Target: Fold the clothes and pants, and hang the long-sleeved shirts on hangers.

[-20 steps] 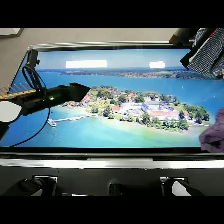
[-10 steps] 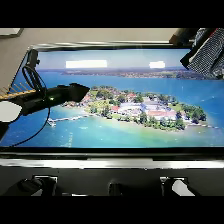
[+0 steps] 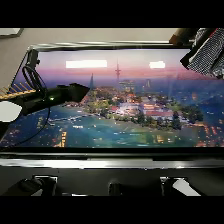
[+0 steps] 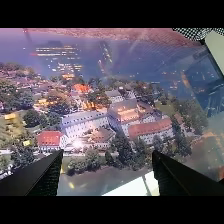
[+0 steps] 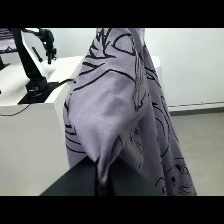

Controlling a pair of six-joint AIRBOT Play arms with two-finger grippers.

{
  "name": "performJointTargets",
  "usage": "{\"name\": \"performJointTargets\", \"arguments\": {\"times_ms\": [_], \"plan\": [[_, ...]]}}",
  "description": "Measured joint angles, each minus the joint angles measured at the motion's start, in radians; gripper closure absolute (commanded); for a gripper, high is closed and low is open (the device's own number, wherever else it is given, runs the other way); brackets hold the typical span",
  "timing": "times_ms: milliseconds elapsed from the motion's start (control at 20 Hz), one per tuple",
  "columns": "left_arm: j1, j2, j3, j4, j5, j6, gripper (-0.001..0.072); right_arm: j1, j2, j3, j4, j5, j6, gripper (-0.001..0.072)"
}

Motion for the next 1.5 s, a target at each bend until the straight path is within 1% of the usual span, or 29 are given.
{"name": "performJointTargets", "arguments": {"times_ms": [250, 300, 400, 450, 500, 550, 600, 650, 700, 750, 850, 900, 950, 1000, 1050, 1150, 1200, 1250, 1300, 1400, 1500], "plan": [[0.000, 0.000, 0.000, 0.003, 0.000, 0.000, 0.0103, -0.065, -0.020, -0.027, 0.072, -0.040, 0.002, 0.0672], [0.000, 0.000, 0.000, 0.003, 0.000, 0.000, 0.0093, -0.070, -0.021, -0.032, 0.086, -0.038, 0.002, 0.0622], [0.000, 0.000, 0.000, 0.003, 0.000, 0.000, 0.0093, -0.076, -0.016, -0.036, 0.097, -0.050, 0.000, 0.0453], [0.000, 0.000, 0.000, 0.003, 0.000, 0.000, 0.0093, -0.077, -0.008, -0.037, 0.103, -0.053, -0.001, 0.0347], [0.000, 0.000, 0.000, 0.004, 0.000, 0.000, 0.0092, -0.079, -0.002, -0.039, 0.107, -0.052, -0.001, 0.0261], [0.000, 0.000, 0.000, 0.004, 0.000, 0.000, 0.0092, -0.079, 0.007, -0.041, 0.114, -0.044, -0.001, 0.0213], [0.000, 0.000, 0.000, 0.004, 0.000, 0.000, 0.0089, -0.080, 0.022, -0.042, 0.120, -0.042, -0.001, 0.0205], [0.000, 0.000, 0.000, 0.004, 0.000, 0.000, 0.0070, -0.080, 0.041, -0.042, 0.121, -0.042, -0.001, 0.0205], [0.000, 0.000, 0.000, 0.004, 0.000, 0.000, 0.0011, -0.080, 0.064, -0.042, 0.121, -0.042, -0.001, 0.0205], [0.000, 0.000, 0.000, 0.004, 0.000, 0.000, 0.0011, -0.081, 0.088, -0.042, 0.122, -0.045, -0.001, 0.0205], [0.000, 0.000, 0.000, 0.008, 0.000, 0.000, -0.0013, -0.081, 0.143, -0.042, 0.142, -0.092, 0.002, 0.0197], [0.000, 0.000, 0.000, 0.015, 0.000, 0.000, -0.0013, -0.081, 0.166, -0.042, 0.167, -0.126, 0.003, 0.0148], [0.000, 0.000, 0.000, 0.028, 0.000, 0.000, -0.0013, -0.081, 0.182, -0.042, 0.210, -0.163, 0.002, 0.0147], [0.000, 0.000, 0.000, 0.046, 0.000, 0.000, -0.0013, -0.081, 0.192, -0.042, 0.290, -0.205, -0.010, 0.0147], [0.001, 0.000, 0.000, 0.065, 0.000, 0.000, -0.0013, -0.081, 0.195, -0.043, 0.394, -0.242, -0.048, 0.0146], [0.009, 0.001, 0.000, 0.098, 0.000, -0.001, -0.0013, -0.074, 0.180, -0.044, 0.688, -0.274, -0.200, 0.0146], [0.018, 0.003, 0.000, 0.108, 0.000, -0.006, -0.0013, -0.050, 0.159, -0.044, 0.852, -0.266, -0.303, 0.0146], [0.031, 0.008, 0.000, 0.117, 0.000, -0.014, -0.0013, -0.010, 0.136, -0.047, 0.978, -0.234, -0.391, 0.0145], [0.049, 0.016, 0.000, 0.124, -0.001, -0.021, -0.0013, 0.049, 0.109, -0.052, 1.073, -0.198, -0.472, 0.0142], [0.098, 0.040, 0.000, 0.131, -0.002, -0.025, -0.0013, 0.196, 0.060, -0.085, 1.147, -0.110, -0.599, 0.0141], [0.163, 0.069, 0.000, 0.138, -0.018, -0.027, -0.0013, 0.353, 0.018, -0.145, 1.131, -0.011, -0.686, 0.0141]]}}
